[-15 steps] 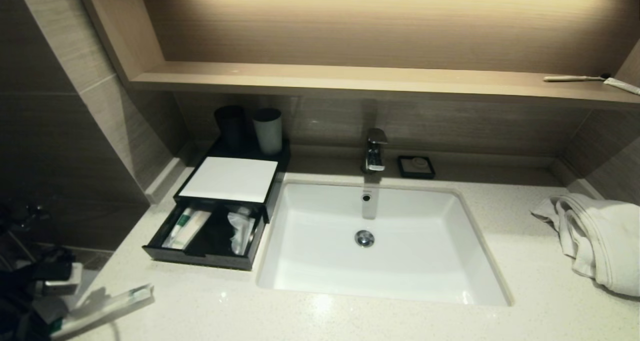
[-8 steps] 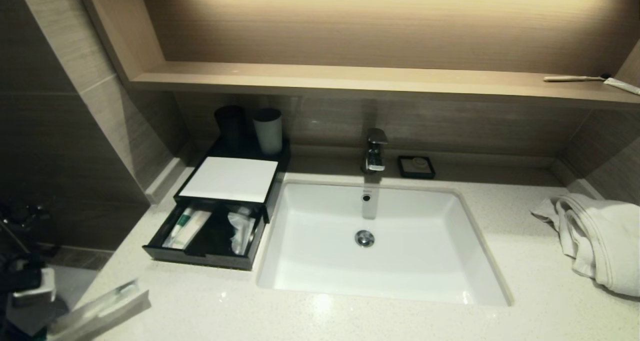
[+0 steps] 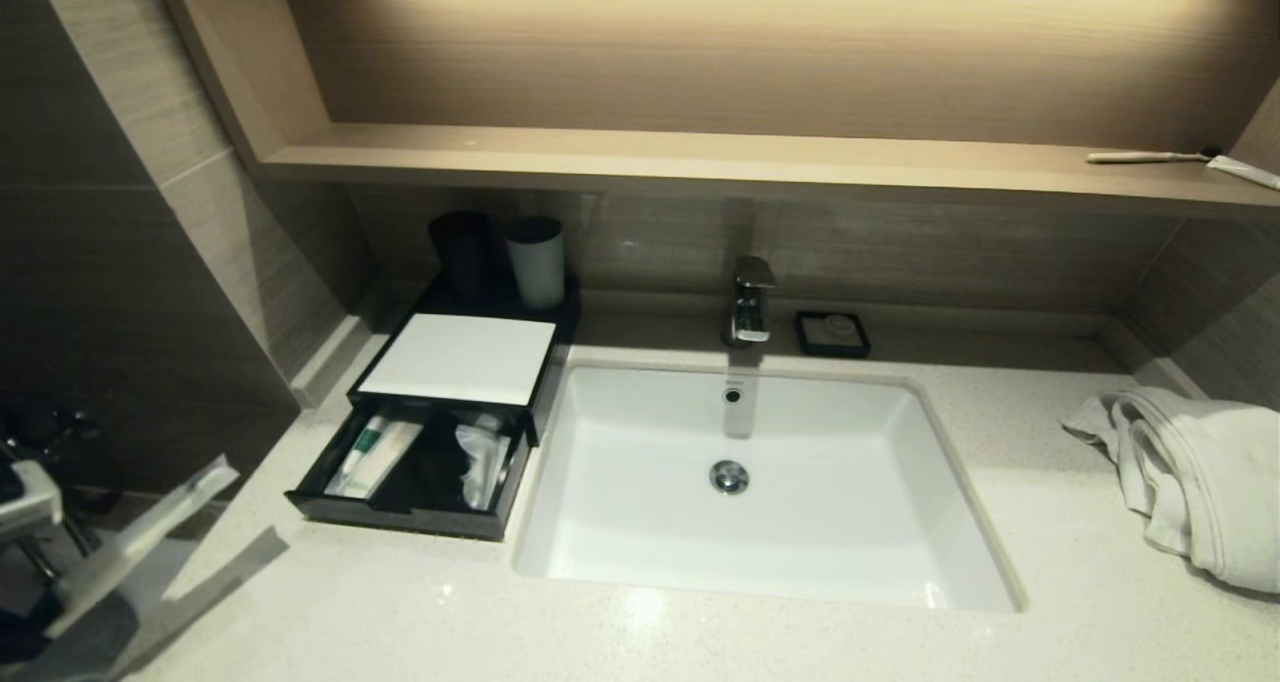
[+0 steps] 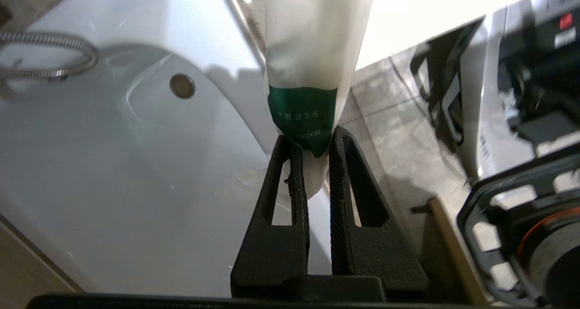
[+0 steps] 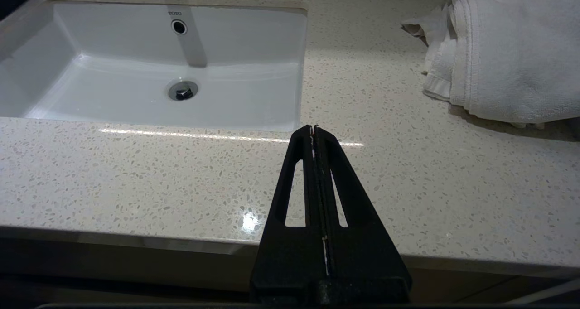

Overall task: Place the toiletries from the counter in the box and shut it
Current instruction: Place the bathroom toiletry into the drawer

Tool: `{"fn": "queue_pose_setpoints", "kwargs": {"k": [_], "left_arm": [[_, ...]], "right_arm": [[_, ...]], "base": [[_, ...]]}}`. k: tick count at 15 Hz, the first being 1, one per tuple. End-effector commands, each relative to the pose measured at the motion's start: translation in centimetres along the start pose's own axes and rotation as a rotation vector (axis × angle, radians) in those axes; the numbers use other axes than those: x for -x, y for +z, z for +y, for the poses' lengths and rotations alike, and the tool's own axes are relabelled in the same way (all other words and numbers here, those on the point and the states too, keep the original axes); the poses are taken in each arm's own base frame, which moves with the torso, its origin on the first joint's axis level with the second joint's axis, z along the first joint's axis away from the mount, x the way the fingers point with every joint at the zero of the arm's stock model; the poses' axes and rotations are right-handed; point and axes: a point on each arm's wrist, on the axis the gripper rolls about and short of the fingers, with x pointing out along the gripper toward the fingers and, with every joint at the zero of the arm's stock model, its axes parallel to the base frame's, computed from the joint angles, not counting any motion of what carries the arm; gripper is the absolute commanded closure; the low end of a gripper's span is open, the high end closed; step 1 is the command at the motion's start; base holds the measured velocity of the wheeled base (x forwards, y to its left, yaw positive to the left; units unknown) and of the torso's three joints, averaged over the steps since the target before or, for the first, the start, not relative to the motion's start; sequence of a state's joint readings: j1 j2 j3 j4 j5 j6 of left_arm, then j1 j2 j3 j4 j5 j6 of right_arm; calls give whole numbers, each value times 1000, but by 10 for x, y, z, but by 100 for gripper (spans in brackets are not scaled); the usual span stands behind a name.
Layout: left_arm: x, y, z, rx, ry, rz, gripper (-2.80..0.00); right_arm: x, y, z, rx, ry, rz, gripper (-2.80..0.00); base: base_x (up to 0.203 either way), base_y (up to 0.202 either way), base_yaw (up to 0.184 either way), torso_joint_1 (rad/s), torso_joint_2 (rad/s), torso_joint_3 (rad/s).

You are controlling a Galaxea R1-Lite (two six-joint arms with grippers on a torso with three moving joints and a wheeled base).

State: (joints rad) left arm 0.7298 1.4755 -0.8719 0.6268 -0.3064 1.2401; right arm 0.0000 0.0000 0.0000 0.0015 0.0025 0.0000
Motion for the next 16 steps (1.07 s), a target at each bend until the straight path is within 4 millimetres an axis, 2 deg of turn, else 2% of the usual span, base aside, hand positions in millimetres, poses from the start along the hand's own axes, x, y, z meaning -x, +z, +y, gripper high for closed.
{"fn": "queue_pose_setpoints", "kwargs": {"k": [1,6,9,13,16], "left_arm": [[5,4,6,83,23,-10,0],[6,18,34,486,37,-33,0],[12,32,36,676,15,-42,0],[24,67,10,742,-18,-113,0],[28,91,-18,684,-45,-120,0]], "right_arm": [[0,0,0,0,-1,0,0],[0,0,0,0,1,0,0],[0,0,0,0,1,0,0],[0,0,0,0,1,0,0],[0,0,0,0,1,0,0]], "base": [[0,0,0,0,0,0],[0,0,0,0,0,0],[0,0,0,0,0,0],[0,0,0,0,0,0],[0,0,0,0,0,0]]}}
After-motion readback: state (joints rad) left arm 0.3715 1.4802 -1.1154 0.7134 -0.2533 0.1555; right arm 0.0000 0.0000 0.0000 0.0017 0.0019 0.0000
